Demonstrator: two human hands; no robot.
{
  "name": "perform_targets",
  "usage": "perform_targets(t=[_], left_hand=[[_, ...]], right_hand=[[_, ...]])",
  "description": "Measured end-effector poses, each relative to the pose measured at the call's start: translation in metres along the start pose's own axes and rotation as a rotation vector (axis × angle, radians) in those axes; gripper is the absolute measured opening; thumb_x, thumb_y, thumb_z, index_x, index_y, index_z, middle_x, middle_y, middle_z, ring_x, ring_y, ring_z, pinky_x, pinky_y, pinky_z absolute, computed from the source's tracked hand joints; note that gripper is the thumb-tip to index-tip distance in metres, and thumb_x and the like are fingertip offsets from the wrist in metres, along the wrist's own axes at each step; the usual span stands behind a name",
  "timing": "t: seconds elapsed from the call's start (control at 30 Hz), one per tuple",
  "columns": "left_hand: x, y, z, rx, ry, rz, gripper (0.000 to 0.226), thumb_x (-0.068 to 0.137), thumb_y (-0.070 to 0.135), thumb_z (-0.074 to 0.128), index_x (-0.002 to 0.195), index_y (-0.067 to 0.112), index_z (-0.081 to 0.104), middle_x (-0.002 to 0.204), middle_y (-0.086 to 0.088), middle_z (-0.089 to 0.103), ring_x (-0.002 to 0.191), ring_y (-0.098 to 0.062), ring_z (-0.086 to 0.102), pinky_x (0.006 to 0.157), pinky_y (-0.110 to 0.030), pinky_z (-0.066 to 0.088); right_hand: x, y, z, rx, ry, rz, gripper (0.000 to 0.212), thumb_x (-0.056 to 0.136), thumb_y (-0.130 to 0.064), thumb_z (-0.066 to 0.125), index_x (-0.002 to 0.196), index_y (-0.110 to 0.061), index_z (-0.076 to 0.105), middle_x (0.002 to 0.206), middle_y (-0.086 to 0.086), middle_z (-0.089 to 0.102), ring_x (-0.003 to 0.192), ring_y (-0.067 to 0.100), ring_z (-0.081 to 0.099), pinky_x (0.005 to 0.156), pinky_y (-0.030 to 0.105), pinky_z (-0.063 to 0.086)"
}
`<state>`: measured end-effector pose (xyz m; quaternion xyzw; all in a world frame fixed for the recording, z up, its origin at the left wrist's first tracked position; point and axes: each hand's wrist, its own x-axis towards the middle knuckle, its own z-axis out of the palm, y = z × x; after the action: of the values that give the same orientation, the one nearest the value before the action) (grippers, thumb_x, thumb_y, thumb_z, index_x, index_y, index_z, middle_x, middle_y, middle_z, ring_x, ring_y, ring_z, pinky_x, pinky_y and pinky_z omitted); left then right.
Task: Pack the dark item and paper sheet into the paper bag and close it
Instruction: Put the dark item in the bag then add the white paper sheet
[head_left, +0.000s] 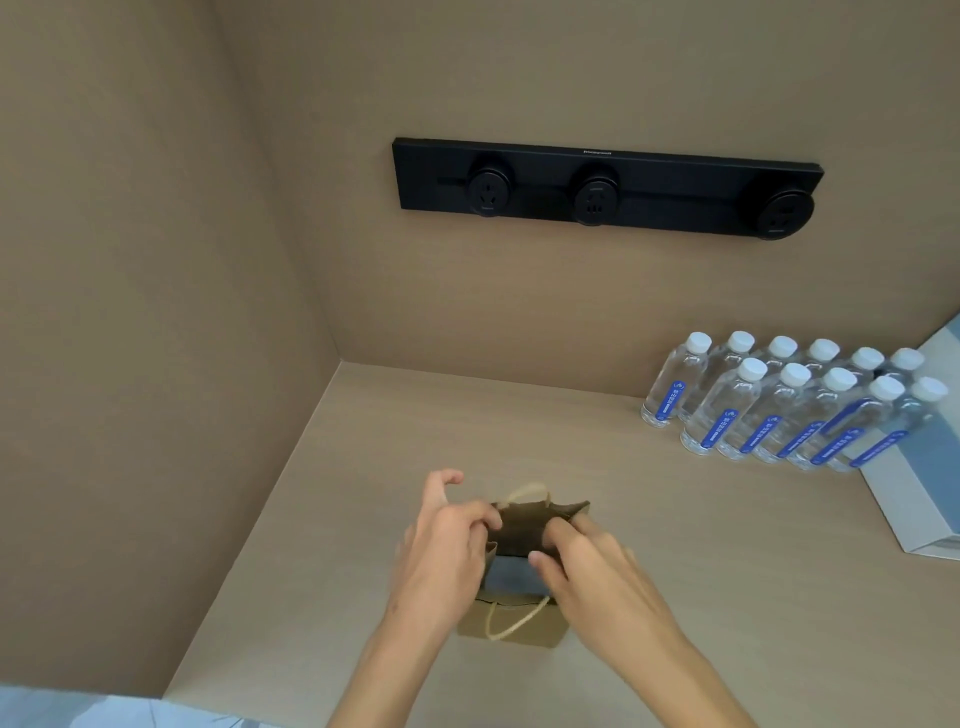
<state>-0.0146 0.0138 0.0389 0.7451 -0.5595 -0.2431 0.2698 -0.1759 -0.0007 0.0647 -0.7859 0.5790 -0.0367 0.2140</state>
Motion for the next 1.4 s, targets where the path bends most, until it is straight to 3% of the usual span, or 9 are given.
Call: perform_targets(t=[0.13,0.27,0.4,0.53,0.67,0.77,0.93,1.03,1.4], left_hand=[[-0.009,0.008,0.001,0.266,-0.129,-0.208,0.043,0.077,0.065,0.042,0.089,0.029,0.062,0.137,0.008,0.042,0.102,-0.028,0.063,0.077,-0.035,0.045],[-0.018,0.007,-0.005,0.297,-0.126,-0.237,0.01,0.083,0.027,0.053,0.092,0.028,0.049,0.117,0.001,0.05,0.095,-0.034,0.06,0.077,-0.04,0.049],[-0.022,-0.008,-0.007,0.197,-0.164,-0.209,0.058,0.077,0.003,0.042,0.124,0.035,0.049,0.128,0.006,0.047,0.105,-0.032,0.059,0.081,-0.036,0.047],[-0.033,-0.009,0.0,0.093,-0.188,-0.136,0.068,0.074,0.002,0.041,0.125,0.045,0.037,0.12,0.01,0.043,0.101,-0.025,0.058,0.082,-0.036,0.051],[-0.037,-0.006,0.001,0.062,-0.196,-0.089,0.074,0.074,0.002,0.045,0.133,0.044,0.03,0.126,0.006,0.04,0.104,-0.027,0.059,0.086,-0.041,0.052],[-0.039,-0.007,-0.002,0.037,-0.201,-0.075,0.077,0.072,0.0,0.046,0.13,0.047,0.029,0.134,0.007,0.037,0.105,-0.027,0.058,0.086,-0.042,0.053],[-0.045,-0.007,-0.003,0.006,-0.245,-0.065,0.08,0.07,-0.005,0.046,0.123,0.053,0.029,0.145,0.01,0.031,0.112,-0.028,0.056,0.09,-0.041,0.052],[-0.045,-0.005,-0.003,-0.025,-0.267,-0.057,0.083,0.067,-0.007,0.044,0.121,0.055,0.029,0.145,0.011,0.03,0.113,-0.027,0.055,0.092,-0.042,0.051],[-0.039,-0.006,-0.005,-0.083,-0.272,-0.081,0.084,0.063,-0.008,0.039,0.115,0.057,0.028,0.14,0.013,0.032,0.112,-0.025,0.055,0.092,-0.041,0.051]], right_hand=[[0.002,-0.005,0.006,-0.003,0.048,0.056,0.015,0.094,-0.035,0.048,0.096,-0.02,0.05,0.106,0.001,0.056,0.094,0.029,0.061,0.07,0.036,0.049],[-0.005,-0.003,0.001,-0.019,0.066,0.09,0.016,0.086,-0.008,0.045,0.096,-0.02,0.044,0.099,0.002,0.054,0.086,0.031,0.058,0.06,0.034,0.043],[-0.019,0.008,-0.01,-0.216,0.1,0.023,0.031,0.076,0.004,0.042,0.099,-0.017,0.045,0.095,0.003,0.037,0.076,0.03,0.044,0.06,0.031,0.031],[-0.02,0.004,-0.014,-0.177,0.073,-0.231,0.029,0.089,-0.016,0.029,0.102,-0.012,0.054,0.094,0.001,0.043,0.087,0.024,0.047,0.069,0.028,0.03],[-0.006,-0.006,-0.009,-0.261,-0.279,-0.578,0.021,0.093,-0.012,0.041,0.104,-0.008,0.058,0.084,-0.011,0.045,0.079,0.021,0.05,0.063,0.032,0.036],[0.01,-0.011,-0.006,-0.64,-0.508,-0.489,0.025,0.088,0.003,0.054,0.112,0.001,0.061,0.113,0.02,0.061,0.099,0.04,0.063,0.064,0.039,0.044],[0.036,-0.016,0.025,-0.821,-0.646,-0.384,0.028,0.089,-0.011,0.062,0.115,-0.002,0.063,0.115,0.018,0.066,0.1,0.035,0.066,0.063,0.035,0.045],[0.042,-0.014,0.063,-0.981,-0.739,-0.407,0.037,0.094,-0.02,0.055,0.129,-0.008,0.055,0.134,0.013,0.056,0.123,0.032,0.052,0.095,0.043,0.044],[0.061,-0.02,0.106,-0.91,-0.623,-0.456,0.048,0.098,-0.035,0.041,0.14,-0.011,0.041,0.142,0.012,0.048,0.131,0.033,0.044,0.099,0.05,0.043]])
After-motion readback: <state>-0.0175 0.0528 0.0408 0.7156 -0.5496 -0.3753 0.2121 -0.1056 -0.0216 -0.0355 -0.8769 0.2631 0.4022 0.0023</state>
